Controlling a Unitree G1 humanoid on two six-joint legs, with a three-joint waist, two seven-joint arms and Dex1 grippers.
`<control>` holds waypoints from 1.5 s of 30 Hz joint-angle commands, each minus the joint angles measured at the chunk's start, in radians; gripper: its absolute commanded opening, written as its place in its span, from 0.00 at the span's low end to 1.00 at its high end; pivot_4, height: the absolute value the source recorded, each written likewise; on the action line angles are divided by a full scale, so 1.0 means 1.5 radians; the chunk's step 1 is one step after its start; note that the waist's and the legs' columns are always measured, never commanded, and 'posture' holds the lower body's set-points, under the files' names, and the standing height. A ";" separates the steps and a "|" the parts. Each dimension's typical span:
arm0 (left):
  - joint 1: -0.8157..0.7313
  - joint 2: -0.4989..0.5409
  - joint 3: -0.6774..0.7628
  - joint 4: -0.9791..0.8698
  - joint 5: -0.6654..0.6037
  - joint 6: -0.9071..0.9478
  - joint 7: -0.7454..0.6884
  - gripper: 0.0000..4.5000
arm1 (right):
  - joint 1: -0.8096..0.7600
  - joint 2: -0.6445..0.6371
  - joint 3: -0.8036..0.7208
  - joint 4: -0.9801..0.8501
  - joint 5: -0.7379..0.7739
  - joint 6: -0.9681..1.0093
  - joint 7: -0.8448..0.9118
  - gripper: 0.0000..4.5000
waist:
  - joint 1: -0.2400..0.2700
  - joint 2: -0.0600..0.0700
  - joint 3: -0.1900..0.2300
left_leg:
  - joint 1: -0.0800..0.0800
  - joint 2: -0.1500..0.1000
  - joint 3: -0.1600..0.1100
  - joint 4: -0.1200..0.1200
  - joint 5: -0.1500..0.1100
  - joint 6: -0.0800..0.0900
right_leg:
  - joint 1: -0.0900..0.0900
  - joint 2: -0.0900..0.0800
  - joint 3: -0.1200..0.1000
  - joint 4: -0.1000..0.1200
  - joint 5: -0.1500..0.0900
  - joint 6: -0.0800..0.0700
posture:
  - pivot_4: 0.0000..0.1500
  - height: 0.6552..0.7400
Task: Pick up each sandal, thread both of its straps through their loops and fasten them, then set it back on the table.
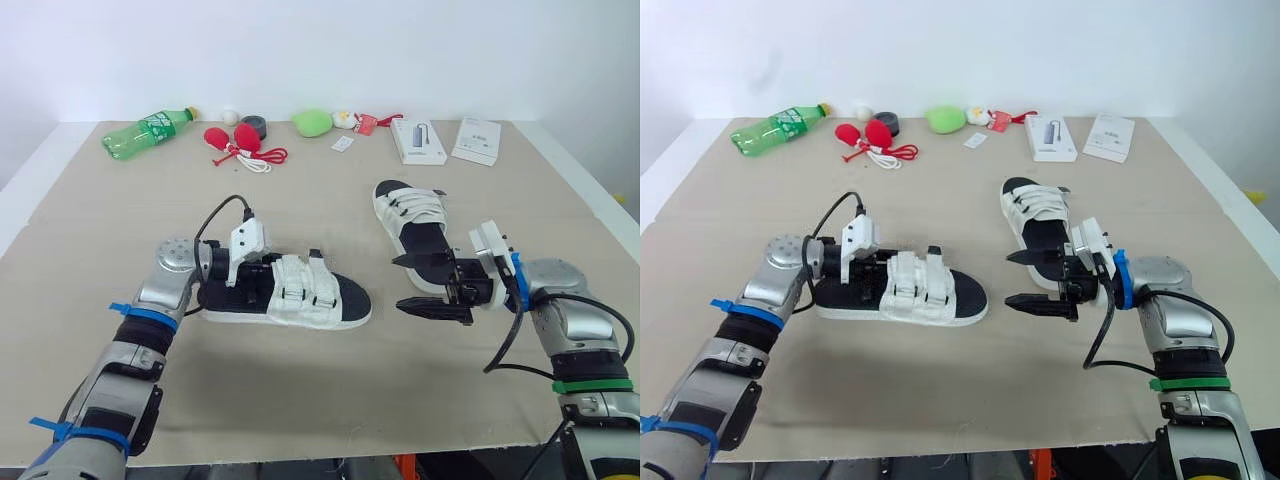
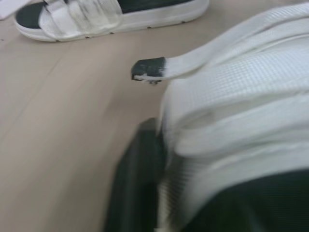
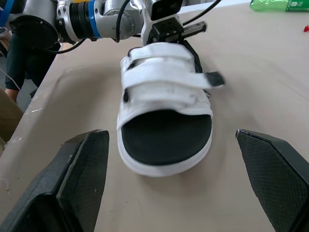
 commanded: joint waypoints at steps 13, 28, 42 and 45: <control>-0.068 0.039 0.166 -0.056 0.042 0.304 0.460 0.03 | -0.102 0.074 -0.002 0.012 0.015 0.021 -0.062 1.00 | -0.005 0.000 0.000 | 0.000 0.000 -0.001 0.001 0.002 -0.001 | -0.001 0.000 0.000 0.000 0.003 0.000 | 1.00 1.00; -0.134 -0.020 0.263 0.025 0.081 0.394 0.860 0.03 | -0.149 0.130 0.052 0.086 -0.047 -0.069 -0.056 1.00 | 0.014 -0.001 0.001 | -0.002 -0.002 -0.005 -0.001 0.002 -0.003 | -0.001 0.000 -0.003 0.000 0.002 0.001 | 1.00 1.00; -0.038 -0.017 0.221 -0.136 0.034 0.436 0.728 0.61 | -0.136 0.118 0.044 0.085 -0.056 -0.079 -0.055 1.00 | 0.015 -0.001 0.001 | -0.002 -0.002 -0.006 -0.001 0.003 -0.004 | -0.001 0.000 -0.004 0.000 0.002 0.001 | 1.00 1.00; 0.002 -0.010 0.219 -0.215 0.025 0.456 0.709 0.95 | -0.132 0.113 0.039 0.087 -0.056 -0.082 -0.057 1.00 | 0.014 -0.001 0.001 | -0.002 -0.002 -0.006 -0.001 0.003 -0.005 | -0.001 0.000 -0.004 0.000 0.002 0.001 | 1.00 1.00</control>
